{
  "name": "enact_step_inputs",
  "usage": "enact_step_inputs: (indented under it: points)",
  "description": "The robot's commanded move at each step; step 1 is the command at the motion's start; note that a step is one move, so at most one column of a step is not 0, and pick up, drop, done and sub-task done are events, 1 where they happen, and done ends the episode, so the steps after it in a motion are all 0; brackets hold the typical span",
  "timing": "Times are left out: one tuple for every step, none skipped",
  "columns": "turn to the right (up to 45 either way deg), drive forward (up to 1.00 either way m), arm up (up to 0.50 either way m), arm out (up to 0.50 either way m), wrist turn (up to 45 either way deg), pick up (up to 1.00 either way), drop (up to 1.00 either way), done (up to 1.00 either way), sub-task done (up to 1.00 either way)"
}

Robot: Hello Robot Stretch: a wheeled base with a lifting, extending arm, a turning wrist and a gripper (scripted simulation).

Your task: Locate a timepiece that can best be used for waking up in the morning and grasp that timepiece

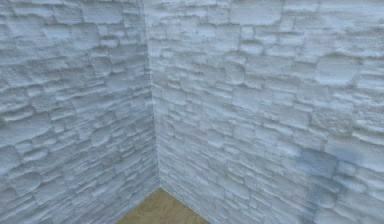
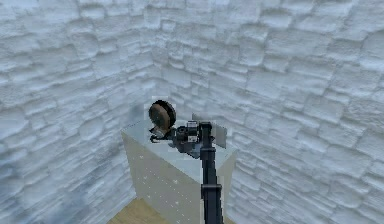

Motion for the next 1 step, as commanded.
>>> enact_step_inputs:
  points:
    - [0.0,0.00,0.00,0.00,0.0,0.00,0.00,1.00,0.00]
